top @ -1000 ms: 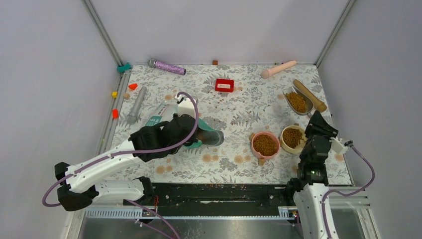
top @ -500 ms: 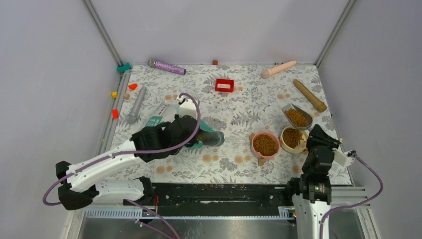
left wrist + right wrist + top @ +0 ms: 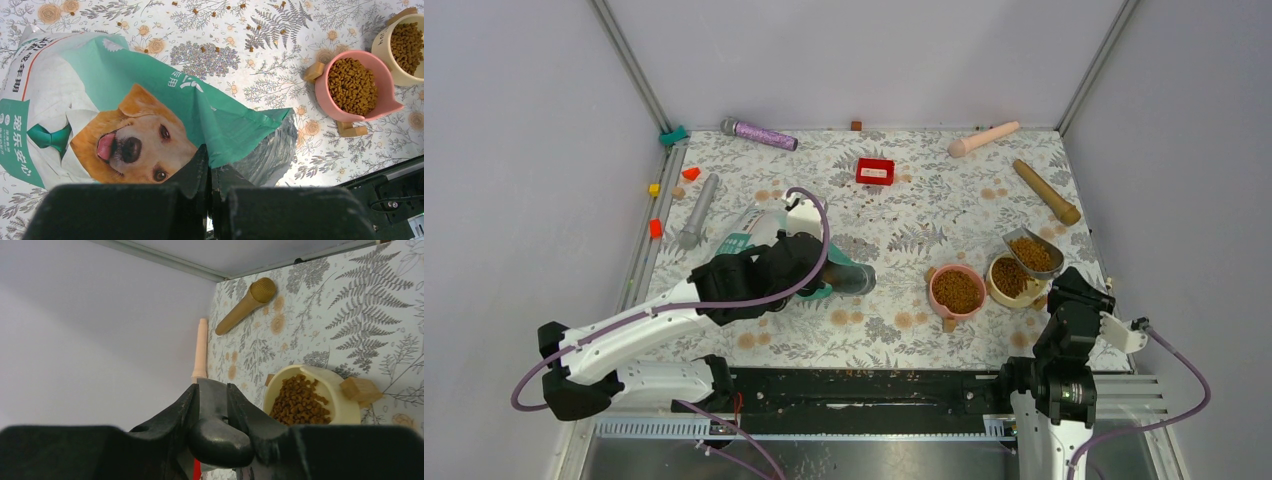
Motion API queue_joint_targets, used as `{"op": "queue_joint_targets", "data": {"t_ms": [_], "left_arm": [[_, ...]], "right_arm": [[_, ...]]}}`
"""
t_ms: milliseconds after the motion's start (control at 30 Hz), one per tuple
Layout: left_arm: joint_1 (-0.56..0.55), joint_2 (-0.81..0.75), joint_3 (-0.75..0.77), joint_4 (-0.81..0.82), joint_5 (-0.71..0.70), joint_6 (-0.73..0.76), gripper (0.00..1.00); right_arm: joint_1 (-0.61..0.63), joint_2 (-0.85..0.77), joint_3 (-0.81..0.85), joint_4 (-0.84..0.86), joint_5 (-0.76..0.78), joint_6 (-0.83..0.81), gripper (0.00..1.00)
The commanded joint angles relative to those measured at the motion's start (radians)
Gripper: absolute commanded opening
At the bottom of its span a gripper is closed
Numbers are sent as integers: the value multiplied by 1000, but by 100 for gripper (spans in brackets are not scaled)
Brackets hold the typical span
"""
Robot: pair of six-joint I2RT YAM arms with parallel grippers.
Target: Serve the pet food
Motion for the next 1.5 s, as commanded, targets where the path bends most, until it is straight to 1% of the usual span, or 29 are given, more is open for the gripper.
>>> {"op": "queue_joint_targets", "data": {"t_ms": [0, 267, 433, 567, 733, 867, 967, 1267, 1467], "left_arm": [[-5, 2, 36, 108, -24, 3, 0], [-5, 12, 37, 104, -34, 3, 0], [-5, 14, 40, 100, -43, 6, 0], [-5, 11, 39, 99, -49, 4, 0], [-5, 15, 39, 100, -53, 6, 0], [-4, 19, 39, 97, -54, 6, 0], [-4, 19, 39, 99, -56, 9, 0], [-3, 20, 39, 99, -64, 11, 0], [-3, 19, 39, 98, -64, 11, 0]], "right_arm": [[-4, -39, 47, -18, 74, -28, 0], [-4, -38, 68, -107, 105, -92, 0], [-4, 47, 82, -146, 73, -179, 0], [-4, 72, 66, -146, 61, -176, 0], [-4, 57, 77, -160, 128, -220, 0], [-4, 65, 87, -162, 137, -256, 0], [-4, 96, 94, -157, 149, -277, 0], [-4, 230, 144, -119, 83, -343, 0], [-4, 265, 177, -136, 99, -376, 0]]}}
